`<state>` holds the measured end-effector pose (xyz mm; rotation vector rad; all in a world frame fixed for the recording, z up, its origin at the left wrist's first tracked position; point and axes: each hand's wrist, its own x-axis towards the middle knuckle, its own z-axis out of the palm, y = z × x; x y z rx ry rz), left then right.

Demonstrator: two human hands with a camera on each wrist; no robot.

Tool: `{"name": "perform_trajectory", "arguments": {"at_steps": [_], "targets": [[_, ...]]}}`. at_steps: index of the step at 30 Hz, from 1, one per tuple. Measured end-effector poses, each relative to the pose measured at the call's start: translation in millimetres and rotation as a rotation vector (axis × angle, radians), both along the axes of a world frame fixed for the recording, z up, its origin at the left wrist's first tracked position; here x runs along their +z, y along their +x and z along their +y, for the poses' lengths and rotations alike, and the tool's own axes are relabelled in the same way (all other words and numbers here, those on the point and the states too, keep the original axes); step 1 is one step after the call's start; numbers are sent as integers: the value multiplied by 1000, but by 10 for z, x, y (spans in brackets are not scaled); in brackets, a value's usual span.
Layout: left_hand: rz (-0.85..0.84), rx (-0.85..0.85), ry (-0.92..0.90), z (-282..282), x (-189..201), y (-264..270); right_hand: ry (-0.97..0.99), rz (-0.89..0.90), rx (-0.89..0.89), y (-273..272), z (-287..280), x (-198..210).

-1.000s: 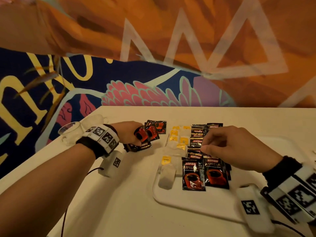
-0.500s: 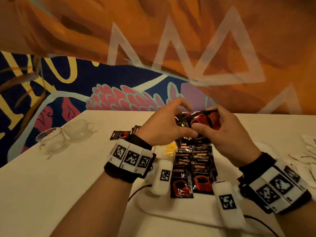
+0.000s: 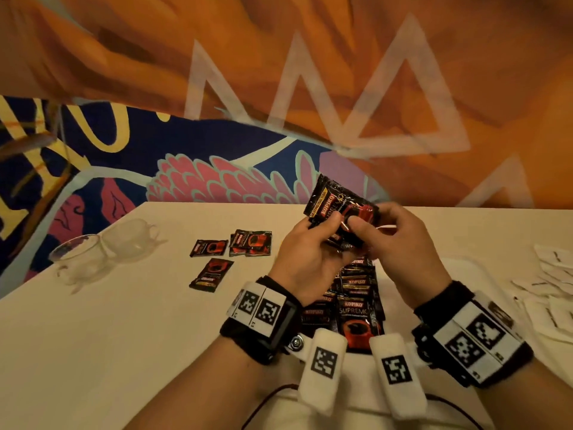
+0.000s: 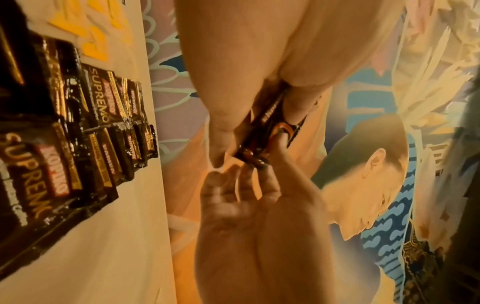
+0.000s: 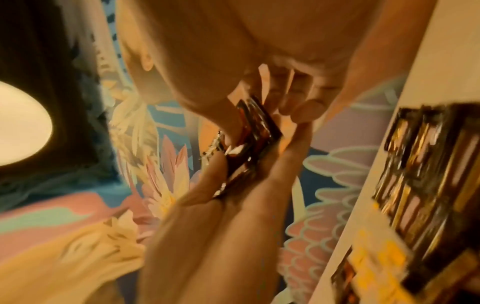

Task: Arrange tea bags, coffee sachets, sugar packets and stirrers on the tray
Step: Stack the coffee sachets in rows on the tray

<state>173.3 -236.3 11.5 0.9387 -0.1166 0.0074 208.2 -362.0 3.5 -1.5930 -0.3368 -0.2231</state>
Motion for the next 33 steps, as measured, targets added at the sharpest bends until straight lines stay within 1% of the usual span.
{"name": "perform_trajectory", "arguments": {"at_steps": [2,4,5,8,11,14,17,20,23,26,29,31,33], "targets": [[-3,-6,42,35,7,-14,-140,-106,-125,24,-56,-2],[-10,1,100,63,8,-25,-190,-200,-146,2,-79,36],[-6,1,110,75,8,-33,-199,-217,-140,3,-85,40],[11,6,125,115,15,-45,-168,-183,-128,56,-116,29],[9,60,255,172,6,-26,-163,-155,-112,76,-153,41],[4,78,350,220,-2,-11,-149,-199,-97,51,-156,75],[-4,64,416,279,-5,-25,-150,-166,13,1,-164,95],[14,93,466,397,1,-42,-206,-117,65,-58,-257,98],[45,179,433,624,-17,-22,-297,13,140,-94,-448,70],[58,264,313,807,-50,-12,-459,147,243,-145,-625,-9],[72,287,197,904,-98,-15,-516,260,322,-207,-678,-109],[85,281,166,931,-150,-18,-563,268,350,-232,-660,-164],[100,276,177,942,-210,-30,-608,247,385,-246,-621,-216]]}}
